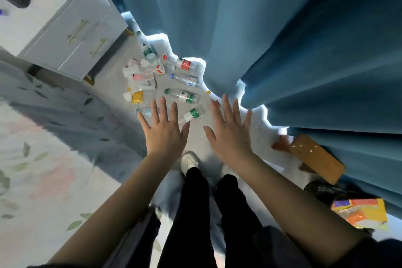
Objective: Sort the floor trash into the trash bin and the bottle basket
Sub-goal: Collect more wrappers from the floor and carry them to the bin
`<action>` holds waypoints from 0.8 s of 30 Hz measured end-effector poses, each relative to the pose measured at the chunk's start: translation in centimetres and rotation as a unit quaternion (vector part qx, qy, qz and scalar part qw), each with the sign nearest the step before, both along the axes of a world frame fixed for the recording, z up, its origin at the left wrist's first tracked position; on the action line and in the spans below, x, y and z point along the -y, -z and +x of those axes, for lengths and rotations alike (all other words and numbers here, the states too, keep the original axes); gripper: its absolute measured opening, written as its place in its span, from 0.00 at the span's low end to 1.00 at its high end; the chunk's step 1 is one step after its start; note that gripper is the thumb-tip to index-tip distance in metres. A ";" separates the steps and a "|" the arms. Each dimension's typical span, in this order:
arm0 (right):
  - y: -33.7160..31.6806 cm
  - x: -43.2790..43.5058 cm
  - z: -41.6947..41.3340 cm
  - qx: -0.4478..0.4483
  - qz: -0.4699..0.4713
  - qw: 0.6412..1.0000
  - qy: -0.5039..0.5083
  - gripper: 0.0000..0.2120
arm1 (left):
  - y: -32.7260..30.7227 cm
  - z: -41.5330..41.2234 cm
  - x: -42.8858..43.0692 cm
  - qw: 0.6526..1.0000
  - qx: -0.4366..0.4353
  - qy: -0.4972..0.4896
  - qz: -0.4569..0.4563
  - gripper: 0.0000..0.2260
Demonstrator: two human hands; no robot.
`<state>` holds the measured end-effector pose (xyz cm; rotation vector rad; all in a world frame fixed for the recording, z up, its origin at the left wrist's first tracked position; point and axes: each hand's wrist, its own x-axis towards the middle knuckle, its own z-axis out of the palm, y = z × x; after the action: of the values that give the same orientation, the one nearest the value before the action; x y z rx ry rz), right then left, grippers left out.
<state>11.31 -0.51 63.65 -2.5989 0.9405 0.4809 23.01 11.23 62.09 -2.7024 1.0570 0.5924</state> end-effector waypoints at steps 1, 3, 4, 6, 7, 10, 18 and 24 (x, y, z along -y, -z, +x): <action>0.6 -0.1 1.4 -0.002 0.000 1.000 -0.009 0.31 | 0.7 1.2 -0.4 1.000 -0.005 -0.011 0.007 0.31; 2.1 -0.1 3.9 -0.006 0.004 0.999 -0.032 0.31 | 2.1 3.3 -1.1 0.999 -0.021 -0.041 0.022 0.30; 2.9 -0.1 5.1 -0.008 0.007 0.999 -0.048 0.31 | 2.8 4.1 -1.4 0.997 -0.030 -0.060 0.028 0.30; 4.6 0.2 7.2 -0.022 0.011 0.997 -0.079 0.31 | 4.3 5.4 -1.9 0.993 -0.052 -0.097 0.041 0.30; 5.6 0.4 8.3 -0.033 0.014 0.995 -0.093 0.31 | 5.0 6.1 -2.1 0.991 -0.060 -0.113 0.047 0.30; 9.1 1.1 11.8 -0.063 0.032 0.988 -0.138 0.31 | 7.3 8.3 -2.5 0.982 -0.077 -0.163 0.051 0.30; 21.4 3.9 22.8 -0.103 0.029 0.970 -0.219 0.32 | 19.2 15.8 -1.0 0.955 -0.122 -0.263 0.064 0.30; 33.1 4.0 29.6 -0.111 0.018 0.957 -0.267 0.36 | 32.0 22.1 -1.5 0.946 -0.135 -0.282 0.085 0.36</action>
<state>40.92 -4.50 30.53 -2.7884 0.2613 0.9314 45.09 12.76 30.06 -2.8051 0.2281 1.1099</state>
